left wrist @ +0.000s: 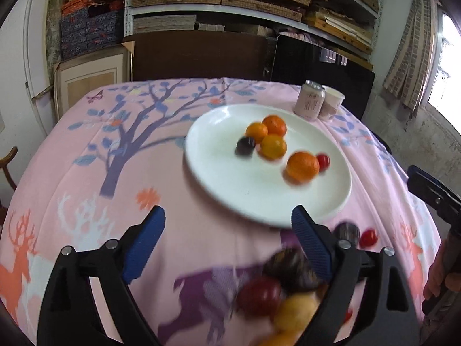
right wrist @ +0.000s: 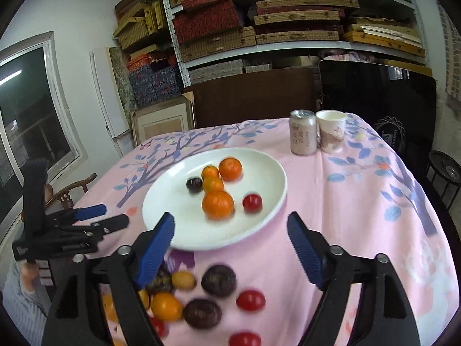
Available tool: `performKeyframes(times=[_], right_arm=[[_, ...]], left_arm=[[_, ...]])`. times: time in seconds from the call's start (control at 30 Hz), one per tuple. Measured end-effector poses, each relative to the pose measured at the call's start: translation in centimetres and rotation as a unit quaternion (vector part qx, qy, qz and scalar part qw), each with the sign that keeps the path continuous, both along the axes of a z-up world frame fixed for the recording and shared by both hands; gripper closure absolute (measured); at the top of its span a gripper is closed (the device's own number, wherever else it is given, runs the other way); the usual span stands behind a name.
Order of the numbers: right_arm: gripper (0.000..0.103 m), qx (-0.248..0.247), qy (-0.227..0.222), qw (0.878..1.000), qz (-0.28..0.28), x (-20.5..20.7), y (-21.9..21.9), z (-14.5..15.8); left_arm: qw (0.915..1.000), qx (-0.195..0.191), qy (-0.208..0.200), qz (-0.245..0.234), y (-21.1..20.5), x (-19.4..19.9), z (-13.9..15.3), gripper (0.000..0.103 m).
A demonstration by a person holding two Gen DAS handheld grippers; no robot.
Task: Organize fruits
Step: 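Carry the plum and tomato onto the white plate and open both grippers, then move the left gripper toward the large pale yellow fruit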
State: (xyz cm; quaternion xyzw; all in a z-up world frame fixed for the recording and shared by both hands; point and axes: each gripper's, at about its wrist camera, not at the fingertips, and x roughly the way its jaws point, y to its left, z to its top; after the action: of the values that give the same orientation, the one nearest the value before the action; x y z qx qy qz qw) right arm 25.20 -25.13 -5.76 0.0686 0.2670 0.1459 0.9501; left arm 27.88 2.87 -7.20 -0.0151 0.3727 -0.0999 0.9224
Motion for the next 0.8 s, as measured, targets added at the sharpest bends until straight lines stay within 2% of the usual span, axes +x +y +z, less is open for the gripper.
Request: performKeyframes(times=[0.1, 0.23, 0.27, 0.37, 0.7, 0.8], right_arm=[[0.016, 0.013, 0.002, 1.000, -0.012, -2.7, -1.1, -1.5], [0.008, 0.036, 0.014, 0.999, -0.032, -5.4, -2.8, -3.3], [0.008, 0.040, 0.016, 0.998, -0.034, -5.7, -3.0, -3.5], [0.008, 0.053, 0.012, 0.998, -0.038, -6.0, -3.5, -3.5], [0.007, 0.083, 0.040, 0.994, -0.052, -5.3, -4.6, -4.4], [0.007, 0.086, 0.046, 0.994, -0.053, -5.2, -4.5, -4.5]], left_arm=[[0.9998, 0.014, 0.013, 0.009, 1.1, -3.3, -1.2, 0.016], [0.9996, -0.020, 0.013, -0.014, 2.3, -8.3, -2.0, 0.015], [0.9995, -0.023, 0.009, -0.021, 2.3, -9.2, -2.2, 0.011], [0.9991, -0.004, -0.002, -0.041, 1.4, -11.6, -2.6, 0.007], [0.9960, 0.051, 0.029, -0.068, -1.4, -11.1, -4.6, 0.007], [0.9956, 0.065, 0.035, -0.058, -1.6, -10.6, -4.9, 0.007]])
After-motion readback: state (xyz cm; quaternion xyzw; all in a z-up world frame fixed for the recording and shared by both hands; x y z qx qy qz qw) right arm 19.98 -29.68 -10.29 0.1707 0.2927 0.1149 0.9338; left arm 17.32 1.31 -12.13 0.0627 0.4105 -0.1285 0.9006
